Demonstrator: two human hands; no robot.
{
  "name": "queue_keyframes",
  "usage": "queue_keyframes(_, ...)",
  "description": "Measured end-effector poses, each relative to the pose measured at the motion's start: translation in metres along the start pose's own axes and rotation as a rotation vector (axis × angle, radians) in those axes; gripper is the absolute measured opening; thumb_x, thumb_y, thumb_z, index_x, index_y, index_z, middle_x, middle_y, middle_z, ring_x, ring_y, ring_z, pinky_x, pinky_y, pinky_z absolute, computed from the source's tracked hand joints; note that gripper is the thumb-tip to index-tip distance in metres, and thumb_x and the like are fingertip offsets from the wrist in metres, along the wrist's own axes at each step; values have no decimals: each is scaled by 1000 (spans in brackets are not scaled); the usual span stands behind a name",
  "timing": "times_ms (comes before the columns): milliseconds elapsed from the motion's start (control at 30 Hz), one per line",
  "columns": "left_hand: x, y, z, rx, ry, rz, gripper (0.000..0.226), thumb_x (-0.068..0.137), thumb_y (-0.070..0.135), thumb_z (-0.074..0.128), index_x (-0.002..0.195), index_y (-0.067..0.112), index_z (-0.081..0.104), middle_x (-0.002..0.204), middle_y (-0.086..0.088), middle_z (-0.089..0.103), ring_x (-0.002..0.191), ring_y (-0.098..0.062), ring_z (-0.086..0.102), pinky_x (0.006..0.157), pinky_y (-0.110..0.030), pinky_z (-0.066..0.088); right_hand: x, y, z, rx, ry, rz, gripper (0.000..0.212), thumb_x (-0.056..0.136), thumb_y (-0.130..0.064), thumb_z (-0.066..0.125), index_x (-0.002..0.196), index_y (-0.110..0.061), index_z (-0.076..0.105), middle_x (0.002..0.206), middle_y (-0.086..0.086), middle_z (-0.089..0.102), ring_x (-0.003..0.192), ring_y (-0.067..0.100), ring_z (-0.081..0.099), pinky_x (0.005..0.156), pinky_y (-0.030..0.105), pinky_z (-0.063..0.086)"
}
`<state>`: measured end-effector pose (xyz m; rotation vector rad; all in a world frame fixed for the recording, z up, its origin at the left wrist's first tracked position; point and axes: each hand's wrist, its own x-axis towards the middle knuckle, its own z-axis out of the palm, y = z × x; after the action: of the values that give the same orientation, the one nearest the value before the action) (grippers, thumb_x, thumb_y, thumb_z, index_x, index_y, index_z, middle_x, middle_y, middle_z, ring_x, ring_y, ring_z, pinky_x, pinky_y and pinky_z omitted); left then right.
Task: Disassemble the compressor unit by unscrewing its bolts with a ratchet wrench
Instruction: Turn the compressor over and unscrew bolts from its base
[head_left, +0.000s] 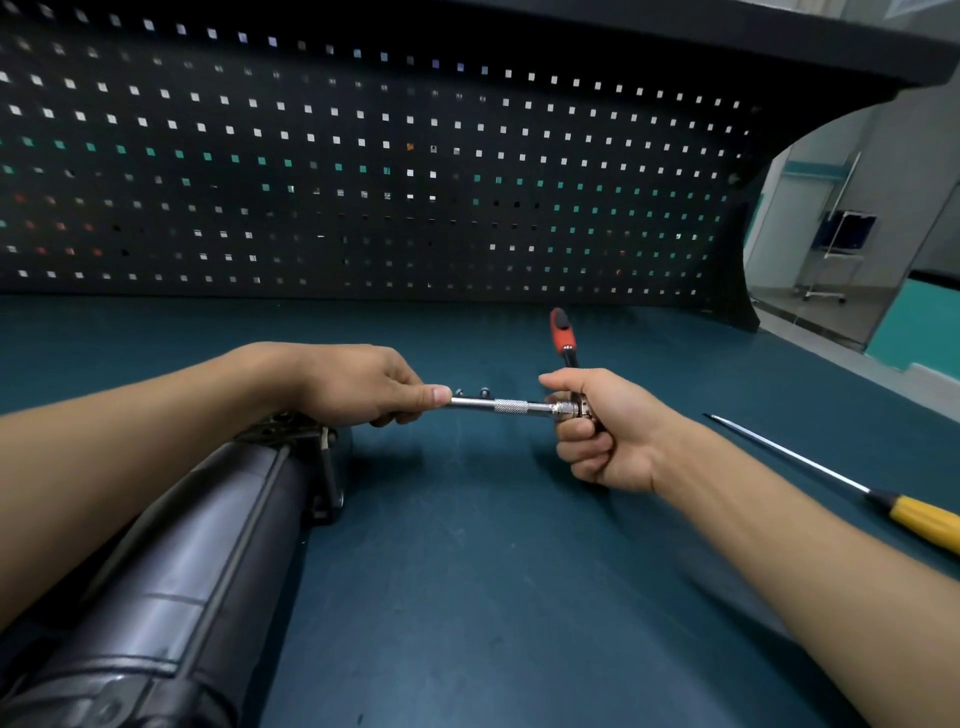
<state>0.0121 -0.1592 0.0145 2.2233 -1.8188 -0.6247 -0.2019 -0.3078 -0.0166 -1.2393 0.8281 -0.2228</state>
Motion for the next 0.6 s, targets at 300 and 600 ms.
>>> queue_keyframes(300, 2, -1, 0, -14, 2, -11, 58, 82, 77, 39, 64, 22, 47, 57, 9, 41, 56, -17, 32, 53, -26, 32, 6, 7, -1, -255, 176, -351, 37, 91, -48, 66, 71, -20, 53, 47, 2, 44, 38, 14, 29, 40, 21, 21)
queue_keyframes(600, -1, 3, 0, 50, 53, -33, 55, 90, 68, 45, 64, 20, 45, 54, 12, 46, 51, -13, 36, 55, -26, 35, 12, 18, -7, -472, 264, -870, 28, 88, -34, 75, 66, -18, 67, 54, 0, 61, 45, 6, 45, 47, 15, 35)
